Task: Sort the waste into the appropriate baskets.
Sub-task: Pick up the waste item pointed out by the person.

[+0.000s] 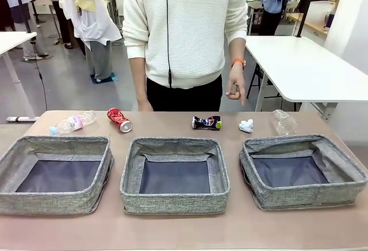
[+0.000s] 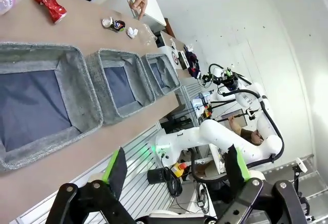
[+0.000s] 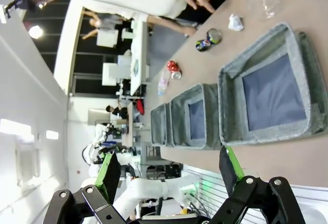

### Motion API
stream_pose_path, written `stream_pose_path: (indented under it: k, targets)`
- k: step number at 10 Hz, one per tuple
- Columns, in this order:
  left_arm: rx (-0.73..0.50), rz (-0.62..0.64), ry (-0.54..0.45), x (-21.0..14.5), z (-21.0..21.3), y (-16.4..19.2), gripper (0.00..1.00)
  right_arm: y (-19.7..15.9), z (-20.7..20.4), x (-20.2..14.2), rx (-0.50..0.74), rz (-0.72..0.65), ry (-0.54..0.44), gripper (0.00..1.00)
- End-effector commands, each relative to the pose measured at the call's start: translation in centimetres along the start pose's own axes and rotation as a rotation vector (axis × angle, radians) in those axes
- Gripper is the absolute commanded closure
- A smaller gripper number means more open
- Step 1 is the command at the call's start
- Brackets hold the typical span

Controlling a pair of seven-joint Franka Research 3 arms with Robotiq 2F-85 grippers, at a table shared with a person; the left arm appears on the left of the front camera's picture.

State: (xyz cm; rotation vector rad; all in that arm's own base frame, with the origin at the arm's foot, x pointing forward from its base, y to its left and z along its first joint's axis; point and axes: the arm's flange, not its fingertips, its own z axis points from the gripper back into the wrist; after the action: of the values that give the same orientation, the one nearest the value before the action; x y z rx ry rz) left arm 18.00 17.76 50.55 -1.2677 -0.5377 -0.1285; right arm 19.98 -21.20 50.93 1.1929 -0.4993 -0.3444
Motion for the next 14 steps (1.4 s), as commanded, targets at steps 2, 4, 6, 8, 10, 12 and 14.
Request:
stream_pose_path:
  k: [2, 4, 6, 8, 10, 12, 14]
  targets:
    - [-0.016, -0.023, -0.004, 0.2, 0.1, -0.3, 0.0, 0.4, 0.1, 0.3, 0.018, 0.028, -0.006, 0.0]
    - [-0.016, -0.023, -0.004, 0.2, 0.1, -0.3, 0.0, 0.4, 0.1, 0.3, 0.018, 0.028, -0.006, 0.0]
    - [-0.016, -0.023, -0.004, 0.2, 0.1, -0.3, 0.0, 0.4, 0.1, 0.3, 0.018, 0.028, -0.006, 0.0]
    - [-0.016, -0.023, -0.004, 0.2, 0.1, -0.3, 0.0, 0.1, 0.0, 0.0, 0.003, 0.0, -0.003, 0.0]
    - [-0.016, -0.023, -0.004, 0.2, 0.1, -0.3, 0.0, 2.8, -7.9, 1.7, -0.176, 0.176, 0.136, 0.0]
    - [-0.016, -0.023, -0.004, 0.2, 0.1, -0.3, 0.0, 5.4, -18.6, 2.8, -0.26, 0.351, 0.252, 0.0]
    - [-0.016, -0.023, -0.004, 0.2, 0.1, -0.3, 0.0, 5.2, -28.6, 1.5, -0.405, 0.484, 0.392, 0.0]
